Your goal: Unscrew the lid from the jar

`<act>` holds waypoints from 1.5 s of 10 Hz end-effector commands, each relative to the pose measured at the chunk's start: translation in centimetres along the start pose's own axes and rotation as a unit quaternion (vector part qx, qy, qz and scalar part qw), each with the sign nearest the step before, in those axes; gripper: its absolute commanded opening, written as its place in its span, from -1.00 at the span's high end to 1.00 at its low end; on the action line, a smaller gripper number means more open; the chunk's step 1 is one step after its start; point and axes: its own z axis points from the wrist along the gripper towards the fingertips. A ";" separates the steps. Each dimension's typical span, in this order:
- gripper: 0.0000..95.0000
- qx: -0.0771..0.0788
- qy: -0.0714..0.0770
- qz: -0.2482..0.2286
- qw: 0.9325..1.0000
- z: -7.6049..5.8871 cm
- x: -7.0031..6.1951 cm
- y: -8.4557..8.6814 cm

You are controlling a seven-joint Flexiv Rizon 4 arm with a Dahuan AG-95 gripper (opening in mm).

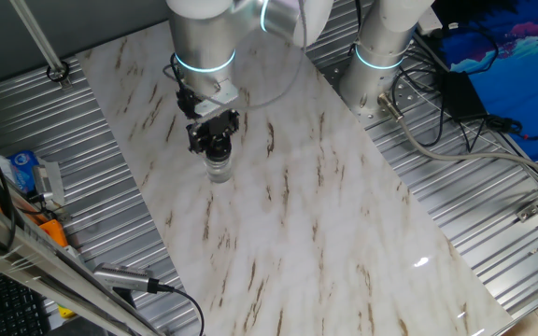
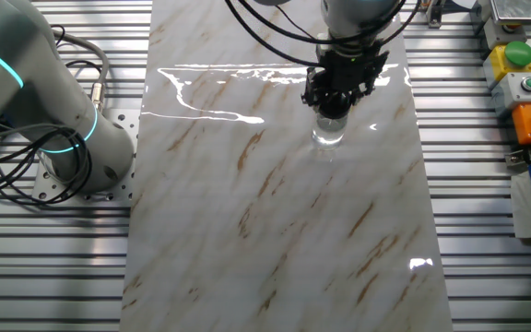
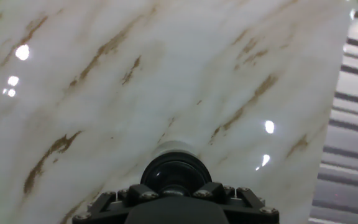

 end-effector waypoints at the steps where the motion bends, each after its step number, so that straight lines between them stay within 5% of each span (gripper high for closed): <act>1: 1.00 0.004 -0.025 0.020 0.999 -0.1 0.0 0.1; 9: 1.00 0.002 -0.024 0.034 0.999 -0.7 0.7 0.8; 15: 1.00 -0.005 0.034 0.103 0.994 0.2 -0.8 -0.6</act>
